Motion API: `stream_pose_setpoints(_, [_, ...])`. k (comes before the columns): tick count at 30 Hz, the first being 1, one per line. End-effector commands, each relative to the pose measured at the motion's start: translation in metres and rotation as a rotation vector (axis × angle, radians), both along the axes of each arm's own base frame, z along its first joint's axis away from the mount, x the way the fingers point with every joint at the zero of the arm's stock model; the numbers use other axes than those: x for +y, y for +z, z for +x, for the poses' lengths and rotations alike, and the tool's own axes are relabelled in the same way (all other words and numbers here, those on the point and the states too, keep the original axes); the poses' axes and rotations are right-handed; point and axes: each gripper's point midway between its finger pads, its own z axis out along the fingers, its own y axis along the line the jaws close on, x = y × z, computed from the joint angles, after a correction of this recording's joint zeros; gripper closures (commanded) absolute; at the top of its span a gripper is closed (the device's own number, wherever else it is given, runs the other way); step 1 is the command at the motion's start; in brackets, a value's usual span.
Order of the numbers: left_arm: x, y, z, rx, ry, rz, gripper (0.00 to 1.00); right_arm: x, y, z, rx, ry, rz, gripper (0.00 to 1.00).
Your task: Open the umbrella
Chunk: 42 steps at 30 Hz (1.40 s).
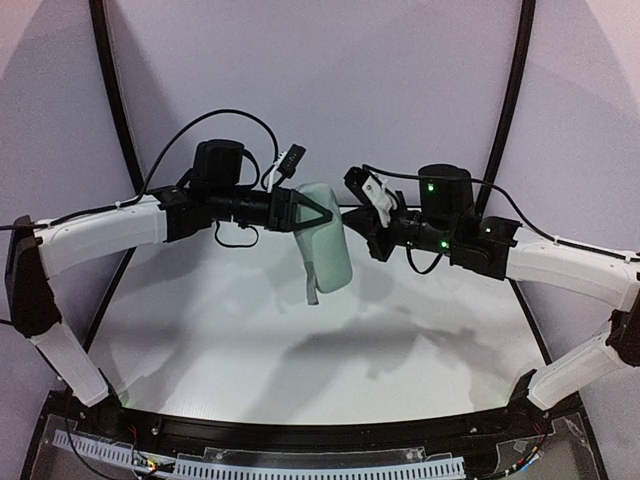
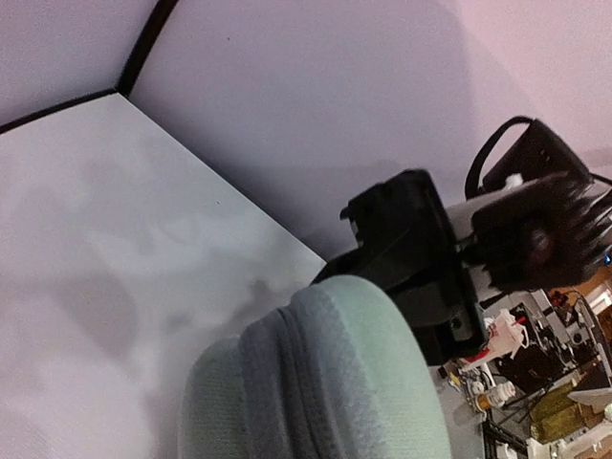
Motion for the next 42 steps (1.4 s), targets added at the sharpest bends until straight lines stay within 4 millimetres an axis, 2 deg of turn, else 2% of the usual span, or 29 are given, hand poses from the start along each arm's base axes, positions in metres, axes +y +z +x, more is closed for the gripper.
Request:
stream_pose_setpoints(1, [0.005, -0.073, -0.067, 0.378, -0.241, 0.184, 0.99, -0.067, 0.171, 0.041, -0.374, -0.309, 0.365, 1.0])
stream_pose_setpoints(7, [-0.002, -0.078, -0.066, 0.392, -0.268, 0.177, 0.99, -0.075, 0.185, 0.053, -0.349, -0.394, 0.425, 1.0])
stream_pose_setpoints(12, [-0.005, -0.071, -0.065, 0.384, -0.279, 0.147, 0.99, -0.077, 0.178, 0.052, -0.271, -0.395, 0.484, 1.0])
stream_pose_setpoints(18, [-0.013, -0.056, -0.06, 0.394, -0.278, 0.056, 0.93, -0.087, 0.161, 0.055, -0.132, -0.462, 0.525, 1.0])
stream_pose_setpoints(24, [-0.019, -0.045, -0.055, 0.409, -0.274, -0.029, 0.8, -0.095, 0.137, 0.054, 0.02, -0.53, 0.57, 1.0])
stream_pose_setpoints(28, [-0.021, -0.046, -0.053, 0.438, -0.265, -0.048, 0.66, -0.095, 0.128, 0.051, 0.055, -0.576, 0.596, 1.0])
stream_pose_setpoints(38, [-0.023, -0.049, -0.058, 0.455, -0.245, -0.068, 0.33, -0.099, 0.119, 0.051, 0.082, -0.641, 0.624, 1.0])
stream_pose_setpoints(42, [-0.023, -0.051, -0.059, 0.444, -0.231, -0.064, 0.27, -0.101, 0.12, 0.049, 0.103, -0.643, 0.655, 1.0])
